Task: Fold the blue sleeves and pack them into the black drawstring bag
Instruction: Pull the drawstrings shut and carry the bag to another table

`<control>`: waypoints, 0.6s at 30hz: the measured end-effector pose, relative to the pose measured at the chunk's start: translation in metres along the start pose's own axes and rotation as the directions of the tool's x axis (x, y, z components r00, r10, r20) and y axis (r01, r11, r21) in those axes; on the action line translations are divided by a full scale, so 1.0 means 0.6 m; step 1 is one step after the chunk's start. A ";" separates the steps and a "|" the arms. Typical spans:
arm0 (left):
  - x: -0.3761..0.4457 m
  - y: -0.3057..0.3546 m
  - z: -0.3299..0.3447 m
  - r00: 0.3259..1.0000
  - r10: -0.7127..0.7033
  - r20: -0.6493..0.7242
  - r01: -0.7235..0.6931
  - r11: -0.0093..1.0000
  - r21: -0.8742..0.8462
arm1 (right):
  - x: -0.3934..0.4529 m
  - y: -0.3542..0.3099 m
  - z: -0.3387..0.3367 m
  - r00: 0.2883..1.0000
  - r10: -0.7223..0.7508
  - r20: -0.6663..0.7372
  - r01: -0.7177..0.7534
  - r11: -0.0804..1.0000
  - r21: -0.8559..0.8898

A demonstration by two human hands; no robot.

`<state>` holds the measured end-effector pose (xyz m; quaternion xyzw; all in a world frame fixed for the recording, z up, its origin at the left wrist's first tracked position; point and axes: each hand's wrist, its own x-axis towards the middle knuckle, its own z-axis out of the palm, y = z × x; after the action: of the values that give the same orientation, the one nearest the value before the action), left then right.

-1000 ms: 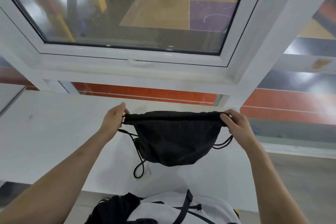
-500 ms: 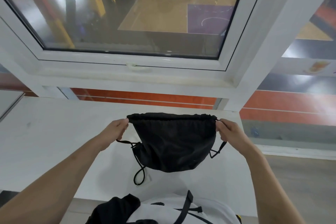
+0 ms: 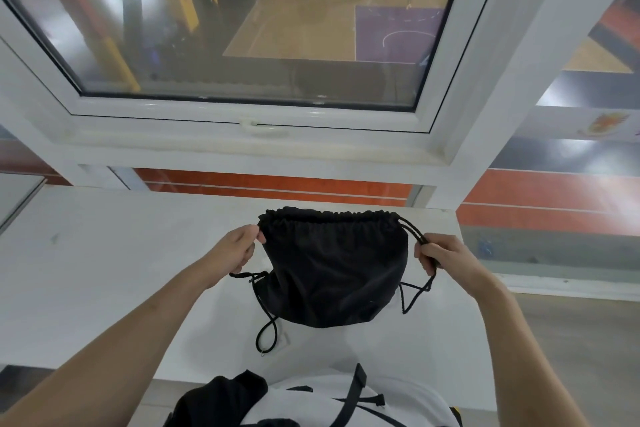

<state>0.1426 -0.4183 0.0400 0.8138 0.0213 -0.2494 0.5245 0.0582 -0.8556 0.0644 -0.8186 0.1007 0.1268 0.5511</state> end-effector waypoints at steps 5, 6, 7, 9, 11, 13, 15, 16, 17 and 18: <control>-0.013 -0.001 0.017 0.990 0.019 0.142 -0.004 0.994 -0.105 | 0.011 -0.020 0.023 1.000 -0.022 -0.013 0.021 0.996 -0.089; -0.013 -0.002 0.021 0.993 0.007 0.121 0.010 0.990 -0.141 | 0.014 -0.021 0.027 0.999 -0.034 -0.029 0.031 0.994 -0.105; -0.013 -0.003 0.024 0.997 -0.009 0.078 0.022 0.986 -0.168 | 0.015 -0.020 0.029 0.998 -0.046 -0.053 0.040 0.993 -0.114; -0.011 -0.007 0.022 0.999 -0.011 -0.049 0.005 0.991 -0.136 | 0.017 -0.011 0.024 0.990 -0.060 -0.126 0.049 0.994 -0.094; -0.012 -0.020 0.007 0.983 0.010 -0.182 -0.023 0.997 -0.069 | 0.011 0.004 0.013 0.976 -0.068 -0.207 0.044 0.992 -0.116; -0.015 -0.035 -0.009 0.960 0.005 -0.280 -0.030 0.996 -0.086 | 0.003 0.015 0.009 0.969 -0.077 -0.235 0.047 0.990 -0.133; -0.018 -0.045 -0.018 0.969 -0.041 -0.244 0.001 0.987 -0.161 | -0.002 0.016 0.015 0.978 -0.078 -0.196 0.052 0.990 -0.132; -0.020 -0.044 -0.017 0.981 -0.058 -0.183 0.023 0.982 -0.188 | -0.002 0.018 0.016 0.982 -0.076 -0.175 0.056 0.991 -0.119; -0.023 -0.040 -0.013 0.991 -0.064 -0.121 0.040 0.982 -0.185 | -0.002 0.020 0.016 0.985 -0.072 -0.158 0.056 0.993 -0.103; -0.025 -0.034 -0.009 0.995 -0.058 -0.075 0.047 0.988 -0.148 | -0.003 0.020 0.013 0.989 -0.063 -0.132 0.053 0.995 -0.080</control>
<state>0.1255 -0.4011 0.0309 0.7817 0.0817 -0.2285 0.5745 0.0519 -0.8527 0.0517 -0.8483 0.1085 0.0591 0.5148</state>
